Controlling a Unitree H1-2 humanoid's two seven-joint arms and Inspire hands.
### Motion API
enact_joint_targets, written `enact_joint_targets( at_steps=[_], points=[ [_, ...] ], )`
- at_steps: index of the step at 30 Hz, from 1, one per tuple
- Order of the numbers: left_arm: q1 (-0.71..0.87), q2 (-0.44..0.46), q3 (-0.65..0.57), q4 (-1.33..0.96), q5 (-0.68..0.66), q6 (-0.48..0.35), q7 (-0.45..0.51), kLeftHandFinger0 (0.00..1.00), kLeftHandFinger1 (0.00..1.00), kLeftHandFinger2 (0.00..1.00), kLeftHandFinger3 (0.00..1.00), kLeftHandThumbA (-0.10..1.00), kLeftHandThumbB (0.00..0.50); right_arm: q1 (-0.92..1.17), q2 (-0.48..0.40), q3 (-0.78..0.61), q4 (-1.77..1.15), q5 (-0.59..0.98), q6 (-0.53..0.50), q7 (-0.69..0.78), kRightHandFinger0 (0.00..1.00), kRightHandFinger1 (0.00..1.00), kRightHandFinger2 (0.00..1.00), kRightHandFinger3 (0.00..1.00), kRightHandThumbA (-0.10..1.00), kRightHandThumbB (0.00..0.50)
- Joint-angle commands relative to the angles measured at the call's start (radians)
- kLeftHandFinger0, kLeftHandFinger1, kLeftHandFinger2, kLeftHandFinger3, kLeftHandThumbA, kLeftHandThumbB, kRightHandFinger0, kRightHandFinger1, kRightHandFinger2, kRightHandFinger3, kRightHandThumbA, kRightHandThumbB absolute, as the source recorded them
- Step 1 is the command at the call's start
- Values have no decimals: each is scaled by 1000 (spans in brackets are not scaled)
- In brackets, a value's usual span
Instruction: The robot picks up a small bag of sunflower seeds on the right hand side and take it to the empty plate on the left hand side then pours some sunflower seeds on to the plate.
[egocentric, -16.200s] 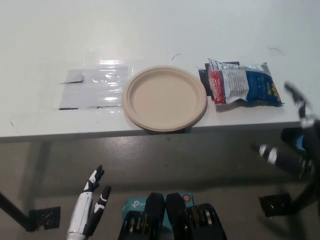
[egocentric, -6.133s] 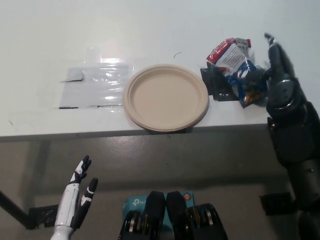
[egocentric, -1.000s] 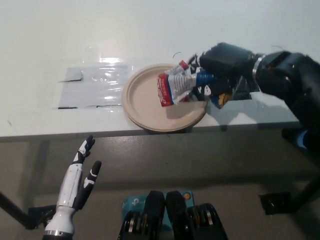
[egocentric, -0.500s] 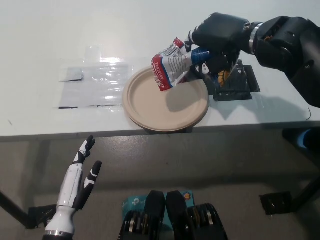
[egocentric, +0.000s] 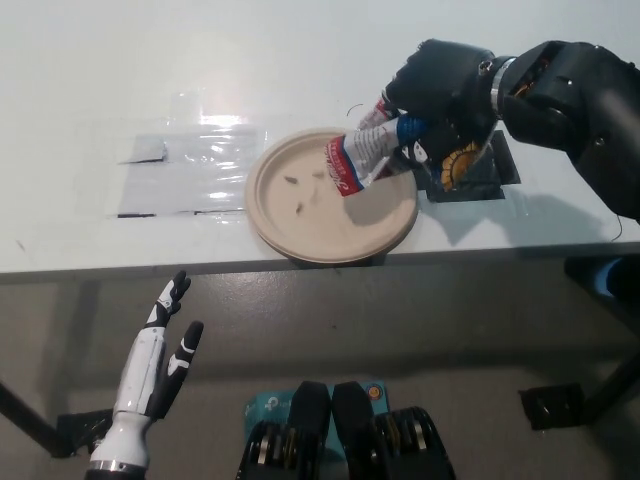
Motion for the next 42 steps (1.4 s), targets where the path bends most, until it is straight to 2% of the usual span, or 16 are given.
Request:
enact_joint_targets(
  at_steps=[1,5,6,9,10,12,13,15,16,17,18,21,23,29,32,42],
  points=[
    [-12,17,5,-25,-3,-13,-5,1000,1000,1000,1000,1000,266,-84,7,3,27,-54,-16,-85,0,0,126,252,-100,262],
    [-12,17,5,-26,-3,-13,-5,1000,1000,1000,1000,1000,269,-85,10,3,36,-59,-21,-92,0,0,128,257,-100,263],
    [-11,18,5,-28,-5,-10,-8,1000,1000,1000,1000,1000,269,-85,12,2,59,-59,-41,-124,0,0,80,153,-100,257],
    [-13,14,3,-24,-4,-12,-6,1000,1000,1000,1000,1000,270,-86,12,4,73,-63,-49,-134,0,0,183,113,-100,240],
    [-10,12,2,-27,-3,-9,-6,1000,1000,1000,1000,1000,272,-83,16,1,73,-61,-37,-123,0,36,246,181,-100,244],
    [-8,11,2,-29,-2,-8,-6,1000,1000,1000,1000,1000,273,-82,17,0,75,-60,-32,-120,0,37,276,181,-100,245],
    [-6,10,2,-26,-4,-13,-4,1000,1000,1000,1000,1000,271,-72,20,-12,87,-51,-36,-153,0,8,271,106,-100,252],
    [-1,8,2,-21,-7,-27,0,1000,1000,1000,1000,1000,266,-55,28,-32,123,-35,-41,-222,0,148,655,116,-100,260],
    [-1,8,2,-21,-7,-27,0,1000,1000,1000,1000,1000,266,-56,28,-32,126,-36,-43,-225,0,239,767,164,-100,252],
    [-1,8,2,-21,-7,-27,0,1000,1000,1000,1000,1000,265,-57,29,-32,128,-37,-44,-228,0,312,813,237,-100,258],
    [8,8,2,-25,-2,-24,2,1000,1000,1000,1000,1000,266,-48,43,-59,185,-17,-44,-308,0,335,852,307,-100,225],
    [17,7,3,-28,3,-20,5,1000,1000,1000,1000,1000,273,-42,62,-103,254,14,-17,-379,0,502,855,754,-100,175],
    [27,3,5,-23,6,-29,14,1000,1000,1000,1000,1000,267,-43,76,-136,323,32,5,-438,0,528,872,843,-100,171],
    [42,1,8,-28,6,-30,18,1000,1000,1000,1000,1000,258,-49,85,-153,427,41,-38,-522,0,450,837,773,-100,167],
    [51,-2,7,-27,1,-32,17,1000,1000,1000,1000,1000,263,-40,87,-189,489,70,-31,-574,0,501,883,926,-100,145],
    [60,-4,7,-20,7,-38,25,1000,1000,1000,1000,1000,262,-29,98,-205,561,86,-89,-645,0,488,869,908,-100,139]
  ],
)
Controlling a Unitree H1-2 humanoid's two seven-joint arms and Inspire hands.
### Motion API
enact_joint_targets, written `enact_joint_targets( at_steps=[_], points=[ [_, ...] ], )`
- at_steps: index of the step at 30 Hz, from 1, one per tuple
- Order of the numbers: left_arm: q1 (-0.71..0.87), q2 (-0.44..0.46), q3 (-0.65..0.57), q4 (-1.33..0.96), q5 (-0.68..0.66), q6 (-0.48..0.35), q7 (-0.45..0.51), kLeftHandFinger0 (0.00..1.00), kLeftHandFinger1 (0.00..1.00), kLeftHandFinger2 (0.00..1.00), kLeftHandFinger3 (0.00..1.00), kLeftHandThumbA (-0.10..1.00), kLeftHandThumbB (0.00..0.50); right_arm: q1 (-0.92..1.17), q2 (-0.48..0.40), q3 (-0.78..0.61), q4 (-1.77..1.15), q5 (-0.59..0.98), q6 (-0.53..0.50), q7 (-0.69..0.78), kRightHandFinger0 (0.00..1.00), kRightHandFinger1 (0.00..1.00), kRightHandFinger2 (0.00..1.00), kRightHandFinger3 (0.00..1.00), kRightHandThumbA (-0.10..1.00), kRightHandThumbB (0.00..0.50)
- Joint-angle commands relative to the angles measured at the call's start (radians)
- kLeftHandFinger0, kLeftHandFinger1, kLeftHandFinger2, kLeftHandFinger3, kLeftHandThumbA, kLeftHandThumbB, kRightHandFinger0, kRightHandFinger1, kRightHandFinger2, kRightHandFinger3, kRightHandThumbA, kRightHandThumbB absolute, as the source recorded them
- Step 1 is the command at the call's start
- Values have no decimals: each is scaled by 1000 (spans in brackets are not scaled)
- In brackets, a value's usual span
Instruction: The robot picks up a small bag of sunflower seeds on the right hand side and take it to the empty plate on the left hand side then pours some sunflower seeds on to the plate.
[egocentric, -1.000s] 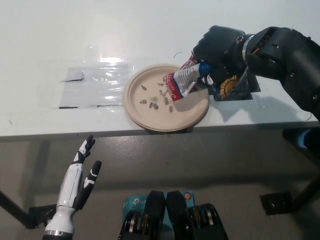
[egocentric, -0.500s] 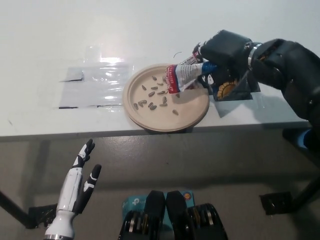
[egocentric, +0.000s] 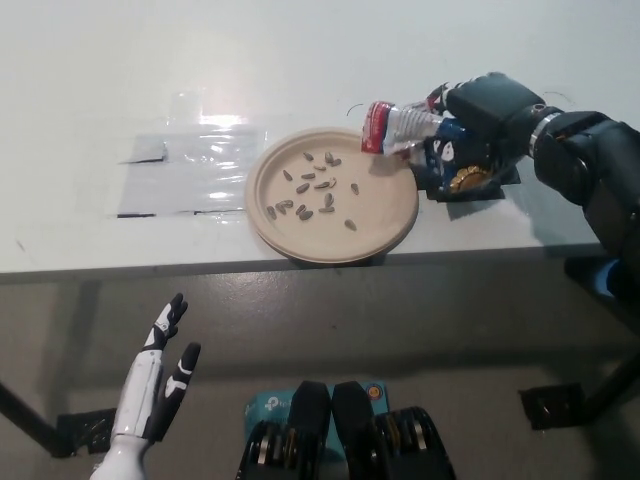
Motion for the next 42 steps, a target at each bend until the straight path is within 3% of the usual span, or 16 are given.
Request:
enact_joint_targets(
  at_steps=[1,16,19,20,21,22,24,27,37,42],
  points=[
    [6,0,6,-21,6,-36,21,1000,1000,1000,1000,1000,262,-74,5,-32,16,65,-57,-161,0,488,869,908,-100,139],
    [22,-6,9,-19,6,-40,25,1000,1000,1000,1000,1000,266,-28,35,-58,74,117,-57,-309,0,490,893,942,-100,142],
    [20,-6,9,-15,8,-46,27,1000,1000,1000,1000,1000,262,-13,37,-54,78,133,-57,-333,109,559,858,809,-100,194],
    [20,-5,9,-15,7,-46,26,1000,1000,1000,1000,1000,269,-16,36,-44,85,120,-57,-311,335,800,1000,1000,187,297],
    [20,-5,9,-15,6,-45,25,1000,1000,1000,1000,1000,270,-24,32,-38,90,115,-56,-251,699,1000,1000,1000,467,393],
    [20,-5,9,-15,6,-45,25,1000,1000,1000,1000,1000,271,-33,29,-33,92,116,-41,-185,1000,1000,1000,1000,627,461],
    [14,-3,12,-14,4,-43,25,1000,1000,1000,1000,1000,273,-53,28,-32,94,130,-4,-63,1000,1000,1000,1000,659,499],
    [14,-2,12,-21,12,-31,24,1000,1000,1000,1000,1000,286,-64,27,-64,92,178,45,62,1000,1000,1000,1000,680,500],
    [9,1,16,-19,8,-34,25,1000,1000,1000,1000,1000,285,-54,1,-82,8,221,102,218,1000,1000,1000,1000,700,500],
    [9,2,19,-23,7,-30,23,1000,1000,1000,1000,1000,285,-22,-31,-146,-133,314,98,307,1000,1000,1000,1000,791,500]
  ],
)
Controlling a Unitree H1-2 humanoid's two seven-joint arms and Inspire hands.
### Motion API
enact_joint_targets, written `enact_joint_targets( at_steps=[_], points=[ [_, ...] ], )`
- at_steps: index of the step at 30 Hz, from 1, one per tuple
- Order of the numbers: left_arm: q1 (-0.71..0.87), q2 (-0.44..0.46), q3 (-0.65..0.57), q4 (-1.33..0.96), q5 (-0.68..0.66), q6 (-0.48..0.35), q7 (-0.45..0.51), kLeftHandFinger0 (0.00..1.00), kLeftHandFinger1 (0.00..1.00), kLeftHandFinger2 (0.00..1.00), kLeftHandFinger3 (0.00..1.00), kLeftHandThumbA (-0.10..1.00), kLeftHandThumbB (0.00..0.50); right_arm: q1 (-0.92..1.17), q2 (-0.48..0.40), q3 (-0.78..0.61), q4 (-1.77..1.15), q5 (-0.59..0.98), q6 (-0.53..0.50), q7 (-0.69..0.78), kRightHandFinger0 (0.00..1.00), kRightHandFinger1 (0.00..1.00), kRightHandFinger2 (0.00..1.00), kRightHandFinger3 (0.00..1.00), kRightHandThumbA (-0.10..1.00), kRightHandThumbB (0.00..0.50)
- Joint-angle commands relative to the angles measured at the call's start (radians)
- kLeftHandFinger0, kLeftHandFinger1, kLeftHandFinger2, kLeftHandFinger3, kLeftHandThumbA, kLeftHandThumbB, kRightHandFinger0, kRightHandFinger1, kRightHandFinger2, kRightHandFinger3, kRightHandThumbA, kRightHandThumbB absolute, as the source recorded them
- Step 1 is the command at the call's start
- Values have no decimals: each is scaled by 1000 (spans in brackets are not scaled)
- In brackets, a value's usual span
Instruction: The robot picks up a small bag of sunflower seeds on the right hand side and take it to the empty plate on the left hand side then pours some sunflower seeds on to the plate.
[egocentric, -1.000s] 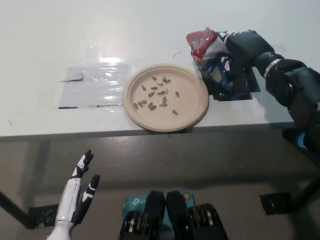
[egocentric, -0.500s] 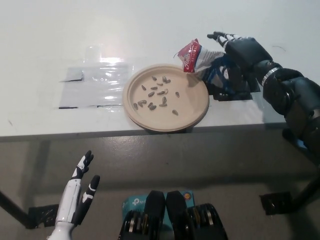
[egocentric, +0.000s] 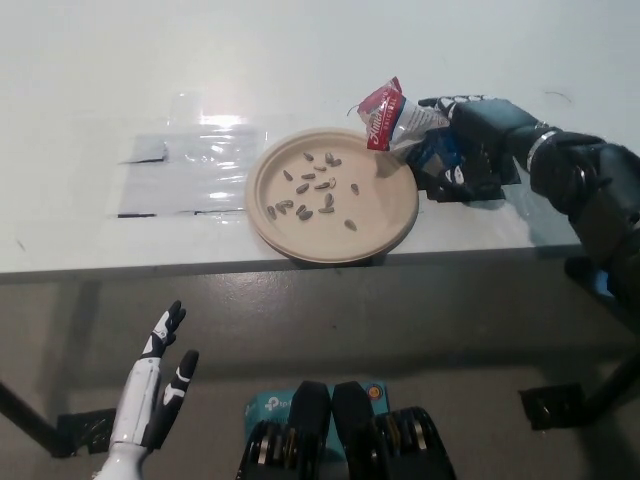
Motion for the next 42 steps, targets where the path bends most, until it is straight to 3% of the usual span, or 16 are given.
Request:
enact_joint_targets(
  at_steps=[1,5,9,13,14,15,16,17,19,22,25,28,33,35,36,42],
  points=[
    [-6,4,12,-27,4,-20,20,1000,1000,1000,1000,1000,283,-30,-62,-87,-179,163,19,159,1000,1000,1000,1000,808,500],
    [-8,3,12,-21,5,-26,24,1000,1000,1000,1000,1000,271,-3,-81,-174,-326,270,32,222,1000,1000,1000,1000,859,500],
    [-7,1,11,-19,6,-22,23,1000,1000,1000,1000,1000,265,12,-101,-274,-528,403,144,310,1000,1000,1000,1000,872,500],
    [-9,2,9,-23,9,-15,20,1000,1000,1000,1000,1000,289,18,-116,-382,-628,539,222,352,1000,1000,1000,1000,801,500],
    [-13,2,9,-25,8,-12,20,1000,1000,1000,1000,1000,299,24,-115,-408,-651,573,237,356,1000,1000,1000,1000,897,500],
    [-16,0,9,-26,6,-10,19,1000,1000,1000,1000,1000,302,34,-113,-430,-673,588,227,335,1000,1000,1000,1000,839,500],
    [-27,0,9,-26,5,-7,17,1000,1000,1000,1000,1000,314,55,-102,-483,-716,637,222,294,1000,1000,1000,1000,855,500],
    [-34,1,9,-25,3,-10,16,1000,1000,1000,1000,1000,326,93,-93,-511,-792,634,208,237,1000,1000,1000,1000,1000,500],
    [-62,2,11,-13,-8,-15,14,1000,1000,1000,1000,1000,351,157,-68,-558,-938,665,199,184,1000,1000,1000,1000,1000,436],
    [-89,3,14,7,-30,-29,7,1000,1000,1000,1000,1000,371,328,1,-596,-1280,684,297,128,1000,1000,1000,1000,1000,437],
    [-111,8,11,20,-36,-32,0,1000,1000,1000,1000,1000,397,533,50,-576,-1504,582,151,59,1000,1000,1000,1000,1000,353],
    [-124,11,9,28,-52,-35,-12,1000,1000,1000,1000,1000,401,704,103,-554,-1635,559,111,40,1000,1000,1000,1000,1000,361],
    [-146,19,13,43,-52,-30,-13,1000,1000,1000,1000,1000,405,945,189,-526,-1641,548,-46,2,1000,1000,1000,1000,1000,262],
    [-154,21,14,45,-54,-27,-15,1000,1000,1000,1000,1000,401,1010,239,-520,-1612,636,-40,-2,1000,1000,1000,1000,1000,299],
    [-156,22,14,51,-56,-32,-15,1000,1000,1000,1000,1000,397,1033,259,-516,-1594,656,-42,-3,1000,1000,1000,1000,1000,291],
    [-142,18,9,62,-55,-43,-10,1000,1000,1000,1000,1000,385,1067,289,-508,-1463,540,-122,-8,1000,1000,1000,1000,1000,292]
  ],
)
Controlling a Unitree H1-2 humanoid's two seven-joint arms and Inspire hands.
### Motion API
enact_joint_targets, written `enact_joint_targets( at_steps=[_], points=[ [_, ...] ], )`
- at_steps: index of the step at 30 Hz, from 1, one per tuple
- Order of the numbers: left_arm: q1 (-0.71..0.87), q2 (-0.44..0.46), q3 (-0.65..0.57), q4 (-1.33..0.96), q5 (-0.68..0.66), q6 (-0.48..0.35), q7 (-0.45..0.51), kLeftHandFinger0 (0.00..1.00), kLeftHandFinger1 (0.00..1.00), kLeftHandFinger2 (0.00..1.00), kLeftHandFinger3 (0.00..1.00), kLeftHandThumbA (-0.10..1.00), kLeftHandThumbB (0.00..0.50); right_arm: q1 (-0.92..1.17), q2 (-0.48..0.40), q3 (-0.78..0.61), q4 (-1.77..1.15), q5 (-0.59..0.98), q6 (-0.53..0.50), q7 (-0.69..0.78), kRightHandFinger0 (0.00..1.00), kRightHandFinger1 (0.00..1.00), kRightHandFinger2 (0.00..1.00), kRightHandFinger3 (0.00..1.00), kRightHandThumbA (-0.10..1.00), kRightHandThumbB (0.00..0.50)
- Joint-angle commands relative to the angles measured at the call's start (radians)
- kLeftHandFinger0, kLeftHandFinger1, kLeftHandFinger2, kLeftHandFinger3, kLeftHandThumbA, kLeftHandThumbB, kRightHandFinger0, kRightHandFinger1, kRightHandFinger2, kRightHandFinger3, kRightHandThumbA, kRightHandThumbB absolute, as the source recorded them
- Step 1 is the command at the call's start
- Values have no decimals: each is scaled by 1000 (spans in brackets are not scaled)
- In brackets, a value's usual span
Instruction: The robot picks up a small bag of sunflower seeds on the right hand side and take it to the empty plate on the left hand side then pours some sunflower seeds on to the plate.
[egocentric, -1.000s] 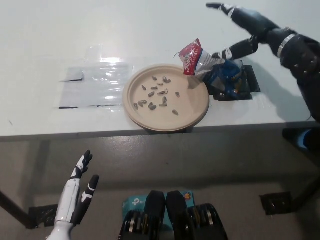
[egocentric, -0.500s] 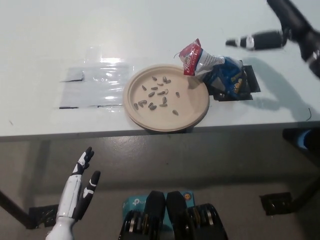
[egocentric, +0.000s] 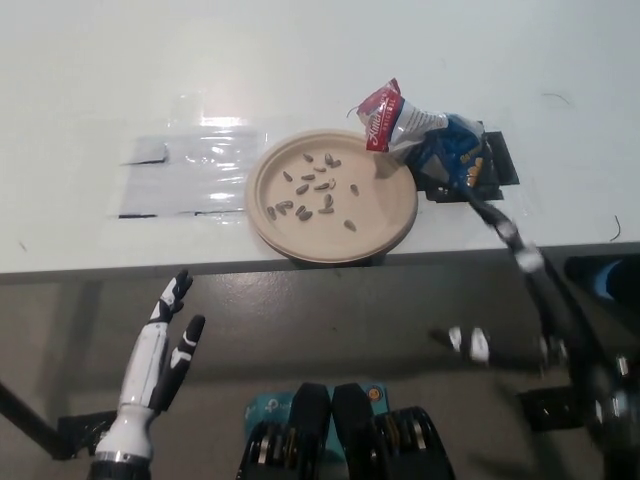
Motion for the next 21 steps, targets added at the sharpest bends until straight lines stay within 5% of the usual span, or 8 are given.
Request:
enact_joint_targets(
  at_steps=[1,4,8,16,21],
  points=[
    [-27,13,9,-4,-30,-43,-3,1000,1000,1000,1000,1000,385,-3,46,-34,-23,68,-191,-141,1000,1000,1000,1000,1000,283],
    [-16,10,6,-3,-24,-43,2,1000,1000,1000,1000,1000,377,-36,37,-22,88,40,-194,-166,1000,1000,1000,1000,1000,212],
    [32,8,5,-30,-25,-44,1,1000,1000,1000,1000,1000,368,-46,25,11,219,32,-194,-190,1000,1000,1000,1000,1000,184],
    [75,5,2,-52,-29,-38,-2,1000,1000,1000,1000,1000,367,-22,0,23,305,15,-194,-227,1000,1000,1000,1000,1000,240],
    [124,4,-7,-70,-28,-31,-8,1000,1000,1000,1000,1000,353,16,-16,46,318,11,-194,-234,1000,1000,1000,1000,1000,196]
  ],
)
